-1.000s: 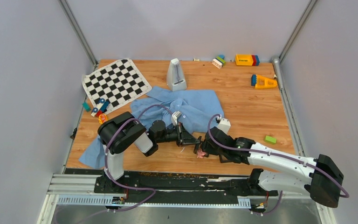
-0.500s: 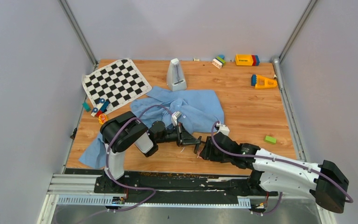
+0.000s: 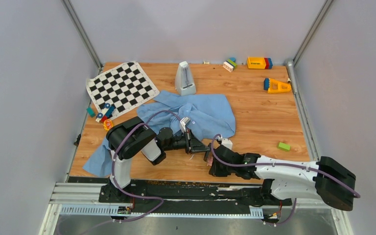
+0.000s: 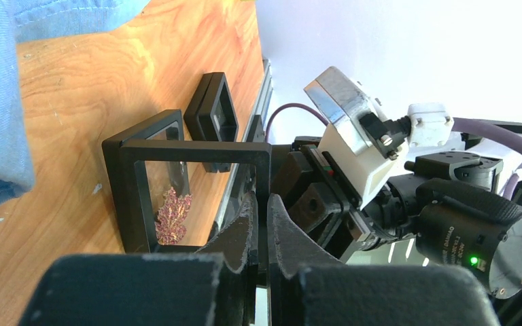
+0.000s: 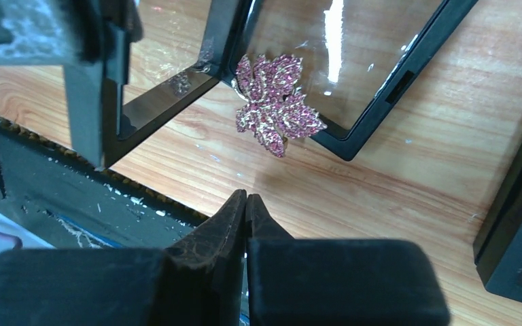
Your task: Remove the brooch from the garment
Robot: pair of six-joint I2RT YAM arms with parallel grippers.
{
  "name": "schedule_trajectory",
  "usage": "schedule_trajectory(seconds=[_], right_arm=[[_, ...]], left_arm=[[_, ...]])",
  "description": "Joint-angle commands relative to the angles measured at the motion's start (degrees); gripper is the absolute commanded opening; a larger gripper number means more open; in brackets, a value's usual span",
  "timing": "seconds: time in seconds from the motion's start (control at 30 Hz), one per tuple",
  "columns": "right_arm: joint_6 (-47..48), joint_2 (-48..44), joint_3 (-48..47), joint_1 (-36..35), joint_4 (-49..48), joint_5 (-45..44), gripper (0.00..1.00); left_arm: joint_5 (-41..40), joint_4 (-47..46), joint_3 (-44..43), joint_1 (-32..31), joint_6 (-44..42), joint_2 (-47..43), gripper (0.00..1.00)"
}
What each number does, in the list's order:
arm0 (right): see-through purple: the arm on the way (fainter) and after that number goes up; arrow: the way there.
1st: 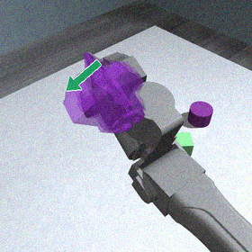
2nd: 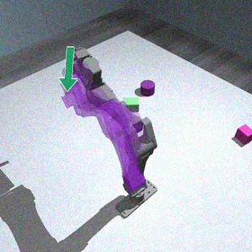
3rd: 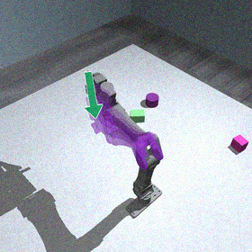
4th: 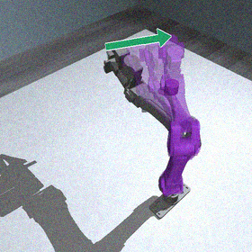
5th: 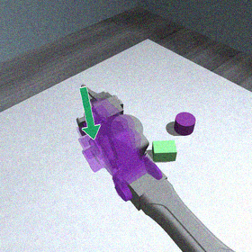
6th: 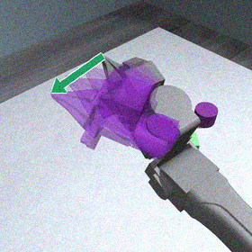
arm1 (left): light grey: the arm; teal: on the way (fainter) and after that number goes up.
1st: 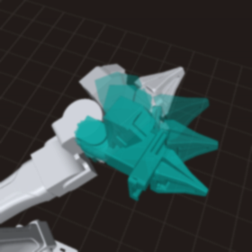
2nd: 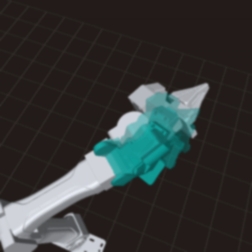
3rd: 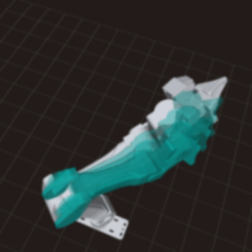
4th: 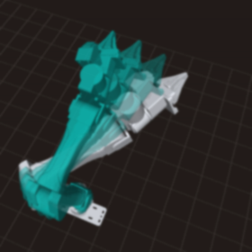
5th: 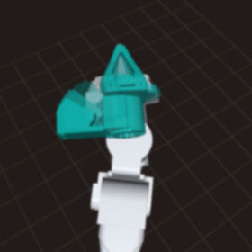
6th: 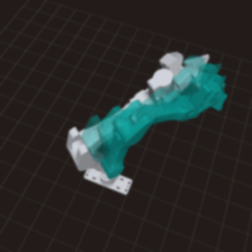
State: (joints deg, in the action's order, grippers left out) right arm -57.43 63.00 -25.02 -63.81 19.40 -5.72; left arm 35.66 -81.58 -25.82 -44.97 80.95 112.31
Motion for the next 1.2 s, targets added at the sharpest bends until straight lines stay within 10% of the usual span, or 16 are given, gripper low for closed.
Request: schedule_trajectory(seconds=[0.0, 0.87, 1.17], right_arm=[[-2.4, 1.5, -1.7, -1.0, -2.3, -4.8, 0.04], [1.5, 2.1, -7.0, 4.9, -0.7, -17.7, 0.00], [4.3, -4.4, -3.5, 5.0, -1.0, -11.4, 0.30]], left_arm=[[-0.2, -3.1, 0.4, -0.3, 0.4, 0.8, 0.00], [0.0, -4.9, 0.7, -0.5, 0.3, 1.9, 0.00], [-0.1, -5.4, 0.6, -0.5, 0.6, 2.3, 0.00]])
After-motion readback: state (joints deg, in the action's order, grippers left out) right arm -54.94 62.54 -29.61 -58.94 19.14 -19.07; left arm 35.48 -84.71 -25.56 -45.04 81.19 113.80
